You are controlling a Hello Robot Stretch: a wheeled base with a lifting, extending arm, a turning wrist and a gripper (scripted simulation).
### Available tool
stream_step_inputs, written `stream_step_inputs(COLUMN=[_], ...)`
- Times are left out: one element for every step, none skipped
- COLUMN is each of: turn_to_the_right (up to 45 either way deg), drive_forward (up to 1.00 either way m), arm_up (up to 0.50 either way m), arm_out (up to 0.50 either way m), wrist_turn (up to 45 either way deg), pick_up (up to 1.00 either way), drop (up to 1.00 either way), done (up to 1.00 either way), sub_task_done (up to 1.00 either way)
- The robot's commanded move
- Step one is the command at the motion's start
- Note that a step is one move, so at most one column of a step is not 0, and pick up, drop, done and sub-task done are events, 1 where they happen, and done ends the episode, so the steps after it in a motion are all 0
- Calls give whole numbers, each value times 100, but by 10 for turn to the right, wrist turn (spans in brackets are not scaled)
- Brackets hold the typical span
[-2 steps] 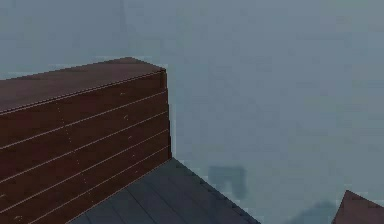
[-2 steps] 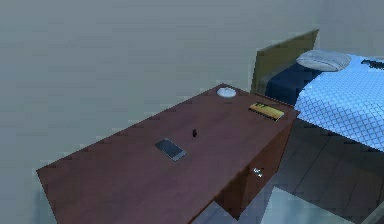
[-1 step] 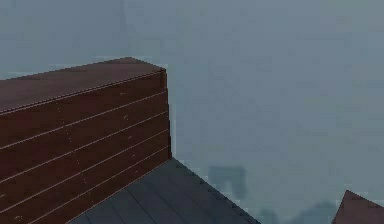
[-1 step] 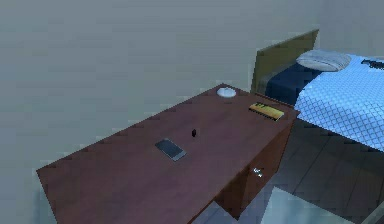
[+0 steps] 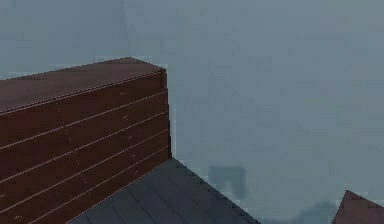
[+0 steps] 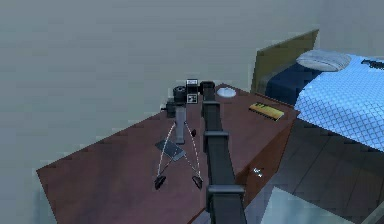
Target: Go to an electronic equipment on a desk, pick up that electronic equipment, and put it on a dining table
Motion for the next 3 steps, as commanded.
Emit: stream_step_inputs(turn_to_the_right=[0,0,0], drive_forward=[0,0,0], arm_up=[0,0,0], arm_out=[0,0,0], wrist_turn=[450,450,450], pick_up=[0,0,0], drop=[0,0,0], done=[0,0,0], sub_task_done=[0,0,0])
